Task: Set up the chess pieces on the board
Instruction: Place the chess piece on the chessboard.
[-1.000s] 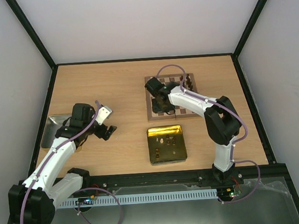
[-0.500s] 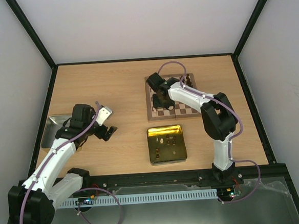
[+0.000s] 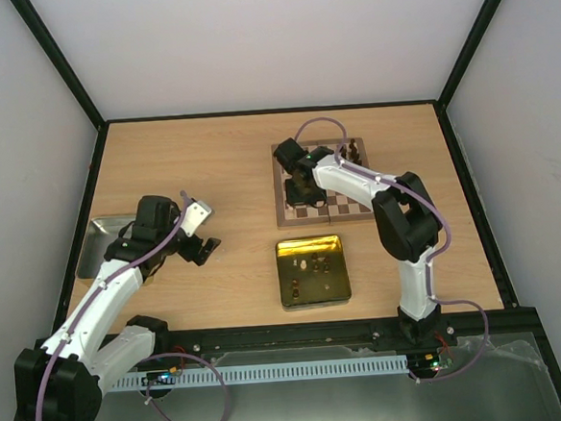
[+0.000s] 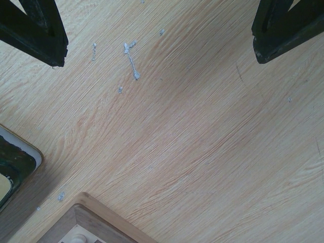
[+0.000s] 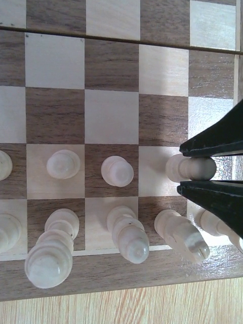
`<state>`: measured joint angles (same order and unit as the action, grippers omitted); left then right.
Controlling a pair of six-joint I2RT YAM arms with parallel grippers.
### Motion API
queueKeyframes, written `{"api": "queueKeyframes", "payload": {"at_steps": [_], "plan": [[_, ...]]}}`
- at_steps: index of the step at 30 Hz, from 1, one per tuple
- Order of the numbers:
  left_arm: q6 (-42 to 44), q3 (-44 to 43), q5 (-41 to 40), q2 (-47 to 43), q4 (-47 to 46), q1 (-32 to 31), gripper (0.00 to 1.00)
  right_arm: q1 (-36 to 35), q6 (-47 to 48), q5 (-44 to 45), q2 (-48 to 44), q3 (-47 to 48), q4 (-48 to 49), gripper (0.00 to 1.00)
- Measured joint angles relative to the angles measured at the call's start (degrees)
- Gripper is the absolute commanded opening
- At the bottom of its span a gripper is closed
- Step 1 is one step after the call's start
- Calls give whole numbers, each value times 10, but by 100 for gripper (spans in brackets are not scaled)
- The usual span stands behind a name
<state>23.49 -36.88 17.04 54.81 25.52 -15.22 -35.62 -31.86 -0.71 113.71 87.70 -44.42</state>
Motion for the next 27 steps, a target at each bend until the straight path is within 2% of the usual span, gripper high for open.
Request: {"api": "queueKeyframes", "payload": {"at_steps": [12, 19, 27], "plan": [[0, 0, 0, 0, -1, -3, 99, 2, 4, -5, 15, 8, 1, 8], [0, 0, 0, 0, -3, -3, 99, 3, 5, -5, 15, 8, 1, 15], [0, 0, 0, 0, -3, -3, 99, 3, 6, -5, 15, 8, 1, 16]]}}
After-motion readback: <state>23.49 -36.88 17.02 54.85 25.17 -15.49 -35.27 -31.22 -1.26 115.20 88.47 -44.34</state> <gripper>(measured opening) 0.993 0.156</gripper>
